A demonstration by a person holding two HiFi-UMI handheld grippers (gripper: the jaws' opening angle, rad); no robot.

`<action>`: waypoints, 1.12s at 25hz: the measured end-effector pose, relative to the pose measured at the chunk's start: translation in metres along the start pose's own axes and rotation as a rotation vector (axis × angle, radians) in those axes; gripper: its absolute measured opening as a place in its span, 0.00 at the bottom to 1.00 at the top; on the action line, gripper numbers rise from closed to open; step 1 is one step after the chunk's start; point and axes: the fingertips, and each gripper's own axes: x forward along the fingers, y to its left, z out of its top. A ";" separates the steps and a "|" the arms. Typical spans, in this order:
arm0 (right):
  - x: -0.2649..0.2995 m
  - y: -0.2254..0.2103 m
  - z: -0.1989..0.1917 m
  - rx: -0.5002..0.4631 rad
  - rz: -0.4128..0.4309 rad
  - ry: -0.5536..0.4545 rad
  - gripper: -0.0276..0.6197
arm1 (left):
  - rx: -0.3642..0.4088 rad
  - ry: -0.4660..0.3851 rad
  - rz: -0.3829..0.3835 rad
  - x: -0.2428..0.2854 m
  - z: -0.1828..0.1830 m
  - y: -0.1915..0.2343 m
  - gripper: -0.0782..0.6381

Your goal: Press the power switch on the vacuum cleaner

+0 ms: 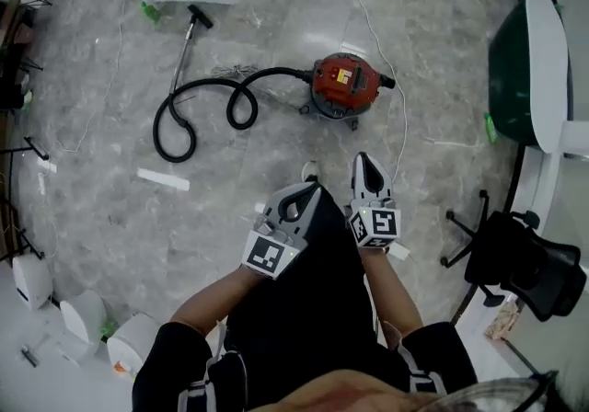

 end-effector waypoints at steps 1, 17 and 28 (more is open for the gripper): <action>-0.012 0.012 0.004 0.010 -0.009 -0.009 0.07 | 0.022 0.000 0.010 -0.010 0.003 -0.003 0.12; -0.121 0.096 0.108 -0.122 0.056 -0.240 0.07 | 0.024 -0.197 0.075 -0.077 0.070 -0.032 0.12; -0.122 0.140 0.109 -0.162 0.118 -0.281 0.07 | 0.060 -0.240 0.093 -0.102 0.080 -0.030 0.12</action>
